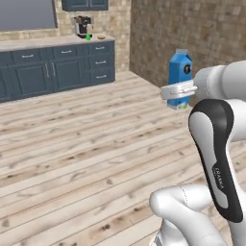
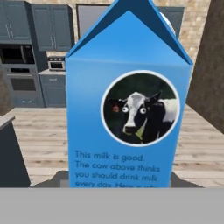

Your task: Take a sugar cube from the saucer and place it inside the coffee. Then, grab milk from the fridge and place it next to the coffee on the counter to sweeten the coffee.

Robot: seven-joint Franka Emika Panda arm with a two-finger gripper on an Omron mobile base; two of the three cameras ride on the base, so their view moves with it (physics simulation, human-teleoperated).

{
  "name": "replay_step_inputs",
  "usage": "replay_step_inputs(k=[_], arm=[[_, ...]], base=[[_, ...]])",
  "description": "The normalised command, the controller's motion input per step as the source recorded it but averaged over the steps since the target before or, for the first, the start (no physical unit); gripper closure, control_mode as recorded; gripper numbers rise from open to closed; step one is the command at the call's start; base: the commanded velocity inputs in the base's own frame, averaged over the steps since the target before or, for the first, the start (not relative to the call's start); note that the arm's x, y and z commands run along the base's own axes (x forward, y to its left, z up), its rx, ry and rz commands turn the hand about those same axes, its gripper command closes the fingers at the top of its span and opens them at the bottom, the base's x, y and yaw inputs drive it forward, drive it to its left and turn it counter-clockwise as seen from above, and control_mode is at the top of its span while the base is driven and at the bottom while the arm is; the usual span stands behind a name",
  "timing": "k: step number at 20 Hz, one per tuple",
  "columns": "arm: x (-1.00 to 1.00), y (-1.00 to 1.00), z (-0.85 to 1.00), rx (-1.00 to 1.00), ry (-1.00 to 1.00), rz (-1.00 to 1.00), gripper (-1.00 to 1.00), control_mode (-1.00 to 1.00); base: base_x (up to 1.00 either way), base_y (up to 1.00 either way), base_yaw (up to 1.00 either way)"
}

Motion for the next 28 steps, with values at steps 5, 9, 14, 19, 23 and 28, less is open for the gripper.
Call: replay_step_inputs(k=[5, 9, 14, 19, 23, 28], arm=[[0.00, 0.00, 0.00, 0.00, 0.00, 0.00, 1.00, 1.00], [0.00, 0.00, 0.00, 0.00, 0.00, 0.00, 1.00, 1.00], [0.00, 0.00, 0.00, 0.00, 0.00, 0.00, 1.00, 1.00], [0.00, 0.00, 0.00, 0.00, 0.00, 0.00, 1.00, 1.00], [0.00, 0.00, 0.00, 0.00, 0.00, 0.00, 1.00, 1.00], [0.00, 0.00, 0.00, 0.00, 0.00, 0.00, 1.00, 1.00]], base=[[1.00, -0.27, 0.23], [1.00, -0.42, 0.16], [1.00, -0.62, 0.03], [1.00, -0.45, -0.03], [1.00, -0.05, -0.06], [1.00, 0.00, -0.05]])
